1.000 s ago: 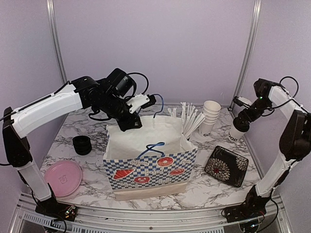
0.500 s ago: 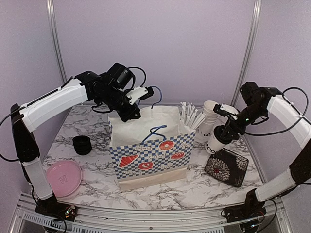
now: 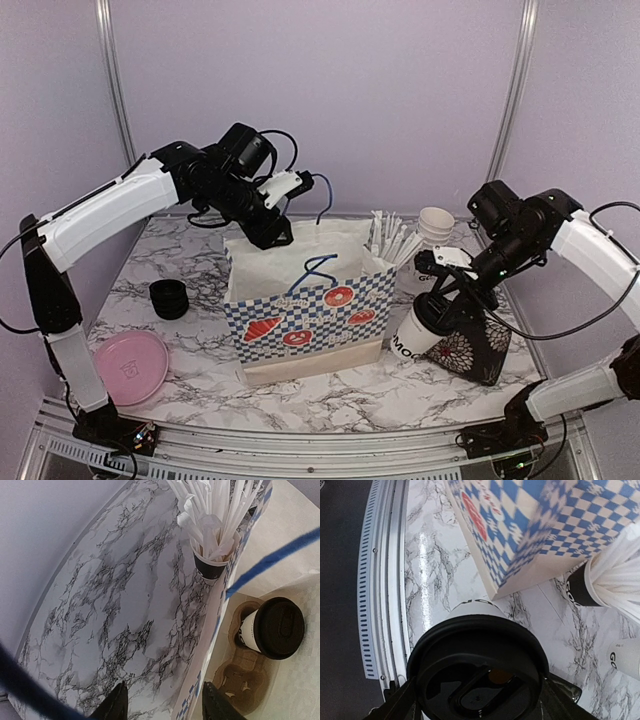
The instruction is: Pack the takeout coffee
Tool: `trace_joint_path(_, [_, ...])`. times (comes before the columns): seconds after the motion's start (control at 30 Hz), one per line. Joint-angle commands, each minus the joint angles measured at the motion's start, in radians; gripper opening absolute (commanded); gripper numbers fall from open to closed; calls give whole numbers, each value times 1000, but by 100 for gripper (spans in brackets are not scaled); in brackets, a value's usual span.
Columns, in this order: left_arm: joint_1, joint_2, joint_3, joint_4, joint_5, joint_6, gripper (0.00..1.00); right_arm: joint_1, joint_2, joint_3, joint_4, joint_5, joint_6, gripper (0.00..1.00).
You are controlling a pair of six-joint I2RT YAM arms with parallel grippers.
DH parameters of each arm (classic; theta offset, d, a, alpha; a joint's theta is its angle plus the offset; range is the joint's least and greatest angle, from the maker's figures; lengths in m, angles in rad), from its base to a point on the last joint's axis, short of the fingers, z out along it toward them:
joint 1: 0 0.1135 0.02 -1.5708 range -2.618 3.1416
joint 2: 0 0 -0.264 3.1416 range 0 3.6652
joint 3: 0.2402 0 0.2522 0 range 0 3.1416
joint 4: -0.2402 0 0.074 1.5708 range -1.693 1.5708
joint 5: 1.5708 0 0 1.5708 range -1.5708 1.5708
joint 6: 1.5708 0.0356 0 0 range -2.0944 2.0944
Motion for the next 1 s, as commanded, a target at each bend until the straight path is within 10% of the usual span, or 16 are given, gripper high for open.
trace_joint_path(0.0, [-6,-147,-49,-40,-48,-18,57,131,1,38,-36,-48,-30,67])
trace_joint_path(0.33, [-2,-371,-176,-69,-290,-111,69,575,173,92,136,115,48,67])
trace_joint_path(0.97, [-2,-574,-375,-45,-177,-167,69,808,781,549,196,301,182,67])
